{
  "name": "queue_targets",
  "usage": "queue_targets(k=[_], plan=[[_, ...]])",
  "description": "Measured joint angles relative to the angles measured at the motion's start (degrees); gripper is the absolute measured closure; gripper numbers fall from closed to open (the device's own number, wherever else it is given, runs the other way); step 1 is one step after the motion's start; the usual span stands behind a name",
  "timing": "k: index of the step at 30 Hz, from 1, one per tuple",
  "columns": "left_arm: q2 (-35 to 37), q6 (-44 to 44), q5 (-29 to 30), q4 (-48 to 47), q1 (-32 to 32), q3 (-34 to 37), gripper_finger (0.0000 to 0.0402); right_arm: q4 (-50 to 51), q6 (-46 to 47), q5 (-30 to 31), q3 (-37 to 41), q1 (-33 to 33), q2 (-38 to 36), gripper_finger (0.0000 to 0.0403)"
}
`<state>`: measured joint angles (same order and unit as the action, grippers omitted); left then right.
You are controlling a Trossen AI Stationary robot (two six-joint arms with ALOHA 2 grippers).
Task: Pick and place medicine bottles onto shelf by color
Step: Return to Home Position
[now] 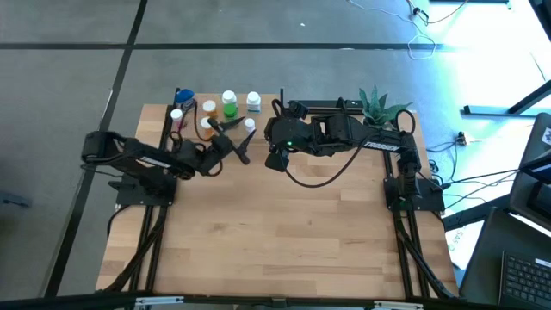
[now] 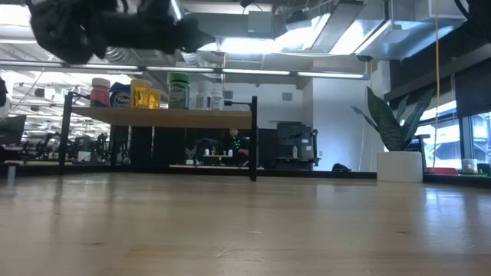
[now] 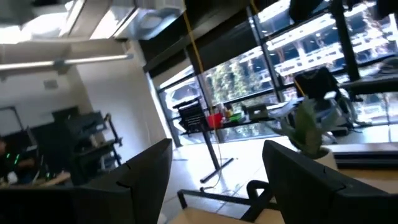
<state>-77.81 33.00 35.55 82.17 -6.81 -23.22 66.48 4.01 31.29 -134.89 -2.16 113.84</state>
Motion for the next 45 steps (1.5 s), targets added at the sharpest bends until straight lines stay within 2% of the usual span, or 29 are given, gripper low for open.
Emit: queue_targets(k=[2,7,9,12,17,25,31,35,38,41,45], plan=[[3.12,2.45,1.55,-3.66,2.35,0.00,0.0157,0.00,0.00,0.00,0.00,-0.01,0.00,0.0178],[11.02,4.69,12.64,-16.38,8.95,0.00,0.0157,0.00,0.00,0.00,0.00,0.01,0.00,0.0178],[14.54,4.65,14.83,-21.42,11.98,0.00,0.0157,0.00,0.00,0.00,0.00,0.00,0.00,0.0178],[19.21,2.00,17.05,-28.56,16.68,0.00,0.0157,0.00,0.00,0.00,0.00,0.00,0.00,0.0178],[27.32,-1.36,26.93,-36.90,24.68,0.00,0.0157,0.00,0.00,0.00,0.00,0.00,0.00,0.0178],[35.05,-0.95,38.59,-43.00,38.26,0.00,0.0157,-3.76,-1.13,-0.57,0.02,-0.01,0.00,0.0178],[35.51,1.72,53.70,-43.19,47.57,0.00,0.0157,-4.10,-2.99,-8.42,0.02,0.01,0.00,0.0178],[35.45,3.50,54.47,-42.16,52.98,-0.16,0.0161,-3.93,-4.24,-9.38,0.02,-0.14,0.00,0.0184],[35.57,3.64,54.51,-41.72,56.43,-0.94,0.0178,-3.49,-4.34,-9.21,0.02,-0.95,-0.14,0.0208],[35.70,3.90,54.49,-41.80,59.74,-1.16,0.0214,-1.10,-3.79,-8.37,0.02,-2.54,-0.75,0.0251],[37.86,5.06,54.48,-41.81,63.97,-1.18,0.0282,5.36,-0.39,-5.03,0.02,-5.13,-1.75,0.0318]])
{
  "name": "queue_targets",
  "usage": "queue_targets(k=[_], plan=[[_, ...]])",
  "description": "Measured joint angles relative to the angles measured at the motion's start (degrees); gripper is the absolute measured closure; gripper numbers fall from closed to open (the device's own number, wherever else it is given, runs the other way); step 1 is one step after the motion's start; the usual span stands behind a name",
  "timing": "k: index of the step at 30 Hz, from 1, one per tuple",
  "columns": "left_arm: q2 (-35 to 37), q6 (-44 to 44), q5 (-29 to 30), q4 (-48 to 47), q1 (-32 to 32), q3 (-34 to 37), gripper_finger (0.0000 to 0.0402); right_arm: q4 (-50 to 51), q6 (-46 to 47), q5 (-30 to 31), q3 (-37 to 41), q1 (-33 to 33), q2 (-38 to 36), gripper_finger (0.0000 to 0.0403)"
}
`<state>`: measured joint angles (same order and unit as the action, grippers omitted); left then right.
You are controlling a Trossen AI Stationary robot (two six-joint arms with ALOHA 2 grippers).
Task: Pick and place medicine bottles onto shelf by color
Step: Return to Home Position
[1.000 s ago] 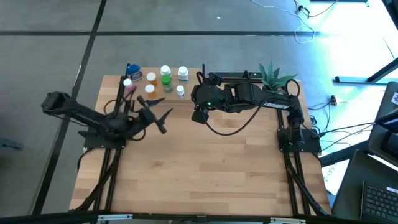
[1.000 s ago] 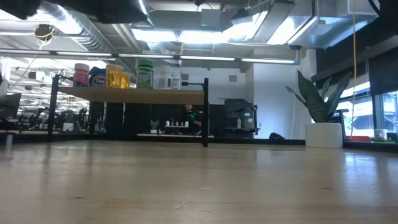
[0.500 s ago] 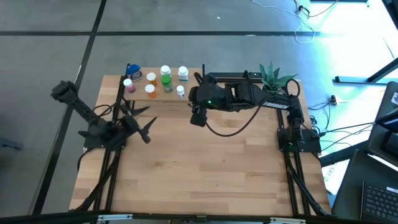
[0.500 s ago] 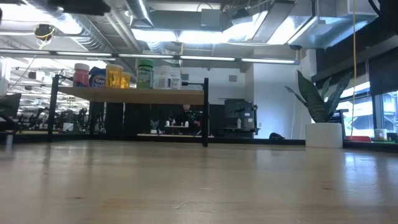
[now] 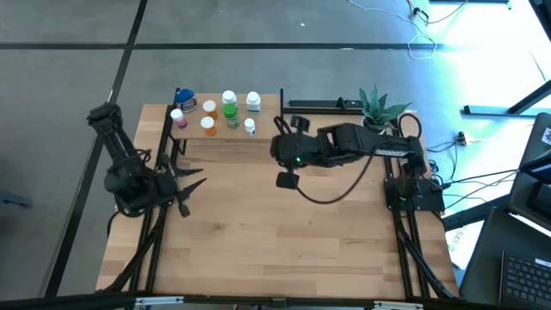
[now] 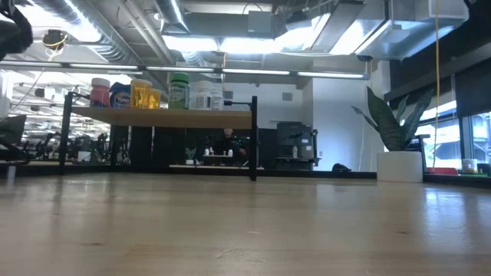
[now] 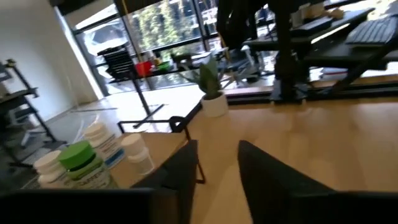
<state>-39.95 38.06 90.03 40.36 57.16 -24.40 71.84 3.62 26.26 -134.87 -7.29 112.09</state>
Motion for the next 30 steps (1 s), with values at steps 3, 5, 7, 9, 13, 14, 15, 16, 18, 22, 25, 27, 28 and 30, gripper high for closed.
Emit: queue_targets(k=[3,5,7,9,13,14,15,16,18,22,25,27,28,30], plan=[[1.54,0.00,-0.46,-0.02,1.56,0.00,0.0345,2.89,3.88,0.24,0.00,-1.92,-0.80,0.0369],[2.20,-0.06,-2.82,-0.03,2.25,0.00,0.0384,4.21,6.42,1.65,0.02,-3.36,-1.47,0.0393],[2.57,-0.42,-6.94,-0.47,2.81,0.00,0.0394,4.77,8.15,2.48,0.02,-5.03,-2.50,0.0394],[2.65,-0.44,-11.28,-1.23,3.32,0.00,0.0397,5.01,9.11,3.25,0.02,-6.92,-3.56,0.0392],[2.67,-2.31,-18.14,-4.60,3.38,0.00,0.0400,8.01,12.96,10.43,0.02,-11.80,-6.29,0.0399],[2.77,-3.76,-19.47,-6.12,3.36,0.00,0.0401,9.35,15.01,11.52,0.02,-13.09,-7.15,0.0399],[3.10,-5.42,-20.68,-7.83,3.37,0.00,0.0401,10.64,17.37,12.19,0.07,-14.31,-7.89,0.0398],[3.40,-7.35,-21.82,-9.58,3.37,-0.01,0.0401,11.33,19.14,12.73,0.42,-15.69,-8.74,0.0397],[4.29,-10.69,-25.66,-14.23,3.13,-0.07,0.0401,12.01,21.62,12.94,1.60,-18.58,-10.15,0.0397],[6.89,-17.13,-36.12,-22.56,0.06,-0.07,0.0401,11.75,24.33,16.16,5.67,-24.46,-12.18,0.0400],[8.58,-21.24,-39.05,-27.91,-4.49,-0.07,0.0401,13.46,28.59,19.40,9.85,-27.69,-15.31,0.0400],[9.32,-23.26,-41.89,-31.07,-7.89,-0.07,0.0401,13.27,32.23,20.63,13.16,-29.10,-17.99,0.0401],[9.60,-24.10,-43.85,-32.61,-9.51,-0.07,0.0401,13.16,33.88,20.74,15.03,-29.79,-19.45,0.0401],[10.31,-25.13,-47.80,-34.89,-12.63,-0.07,0.0401,11.74,35.41,20.74,19.55,-30.91,-22.66,0.0401]])
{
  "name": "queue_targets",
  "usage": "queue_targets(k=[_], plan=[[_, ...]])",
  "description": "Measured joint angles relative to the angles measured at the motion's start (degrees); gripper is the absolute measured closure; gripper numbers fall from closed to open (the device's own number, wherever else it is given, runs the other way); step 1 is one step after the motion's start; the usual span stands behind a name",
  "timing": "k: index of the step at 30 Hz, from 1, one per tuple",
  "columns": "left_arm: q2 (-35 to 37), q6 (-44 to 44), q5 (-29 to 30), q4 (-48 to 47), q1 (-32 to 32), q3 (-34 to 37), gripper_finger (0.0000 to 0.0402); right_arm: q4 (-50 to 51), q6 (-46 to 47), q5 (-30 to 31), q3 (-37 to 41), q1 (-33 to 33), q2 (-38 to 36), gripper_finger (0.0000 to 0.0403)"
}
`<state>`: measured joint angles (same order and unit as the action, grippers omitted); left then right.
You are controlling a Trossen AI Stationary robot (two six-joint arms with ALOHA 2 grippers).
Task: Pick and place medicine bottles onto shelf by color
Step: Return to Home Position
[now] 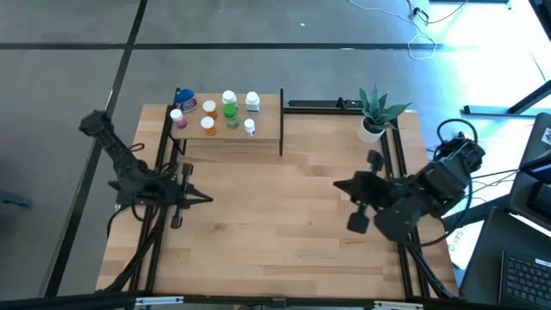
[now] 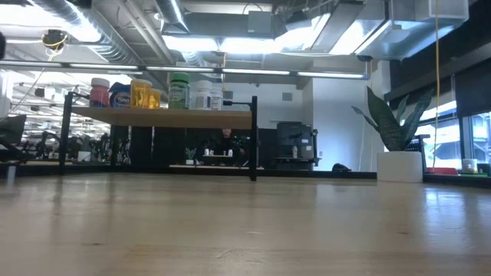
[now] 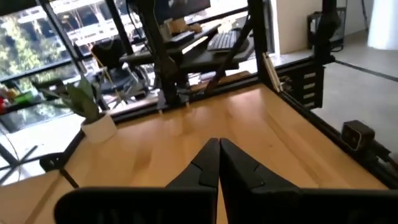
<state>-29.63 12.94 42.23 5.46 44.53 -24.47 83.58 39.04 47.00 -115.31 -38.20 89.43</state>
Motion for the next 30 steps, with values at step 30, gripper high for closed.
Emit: queue_targets(k=[30], plan=[[16.90,-13.26,3.75,-21.53,-15.05,2.66,0.0401,-59.13,-24.43,-15.21,76.21,-0.54,-63.30,0.0402]])
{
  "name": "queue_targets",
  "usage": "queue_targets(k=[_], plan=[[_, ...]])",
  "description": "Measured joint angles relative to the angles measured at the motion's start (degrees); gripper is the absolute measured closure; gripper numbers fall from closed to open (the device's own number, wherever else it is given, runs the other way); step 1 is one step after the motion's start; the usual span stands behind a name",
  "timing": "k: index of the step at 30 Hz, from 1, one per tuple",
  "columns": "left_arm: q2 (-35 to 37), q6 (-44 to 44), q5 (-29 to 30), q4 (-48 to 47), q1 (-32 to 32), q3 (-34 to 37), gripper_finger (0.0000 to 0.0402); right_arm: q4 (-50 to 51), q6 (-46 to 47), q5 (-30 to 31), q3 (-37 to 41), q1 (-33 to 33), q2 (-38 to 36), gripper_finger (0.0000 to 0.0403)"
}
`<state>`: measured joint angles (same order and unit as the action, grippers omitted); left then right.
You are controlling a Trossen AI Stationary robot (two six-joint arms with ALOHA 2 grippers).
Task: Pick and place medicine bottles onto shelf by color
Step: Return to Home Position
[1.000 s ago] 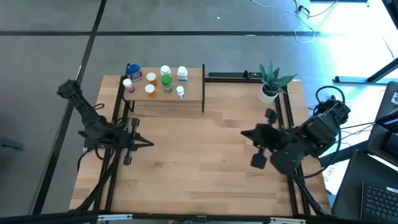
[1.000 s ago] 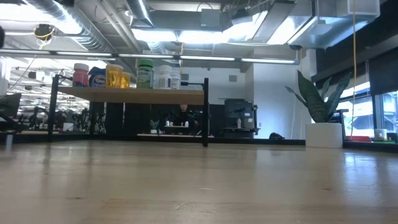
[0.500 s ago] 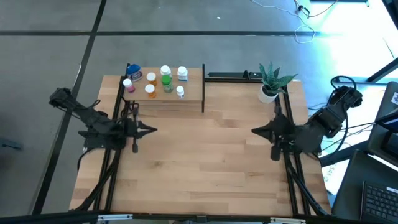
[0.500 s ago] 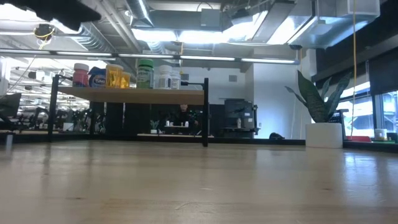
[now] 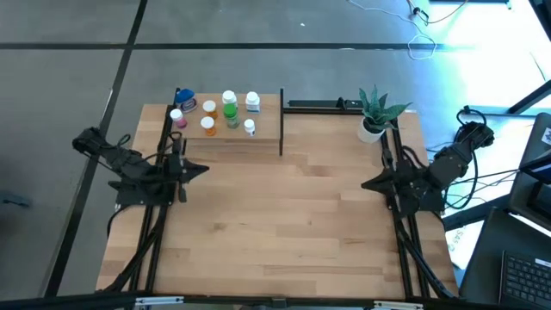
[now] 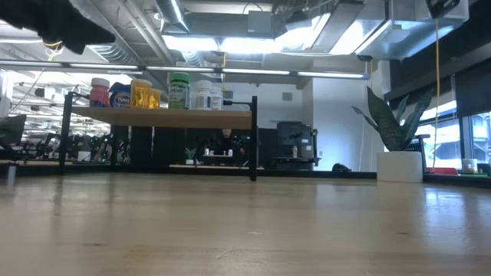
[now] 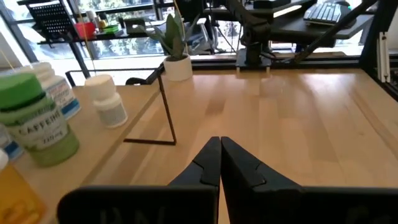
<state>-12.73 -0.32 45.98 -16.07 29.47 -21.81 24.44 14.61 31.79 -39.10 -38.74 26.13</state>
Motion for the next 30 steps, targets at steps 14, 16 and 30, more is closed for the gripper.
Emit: queue_targets(k=[14,16,30], plan=[[12.59,-0.16,-0.05,-0.06,0.00,8.34,0.0402,-4.90,-1.50,-0.50,12.29,0.00,-16.81,0.0402],[12.61,-0.89,-0.20,0.51,0.02,8.66,0.0402,-5.52,-1.41,-0.46,13.60,-0.02,-18.52,0.0402],[12.47,-1.99,-0.05,11.64,0.00,18.66,0.0401,-10.95,-1.64,-0.44,24.34,-0.02,-26.03,0.0402]])
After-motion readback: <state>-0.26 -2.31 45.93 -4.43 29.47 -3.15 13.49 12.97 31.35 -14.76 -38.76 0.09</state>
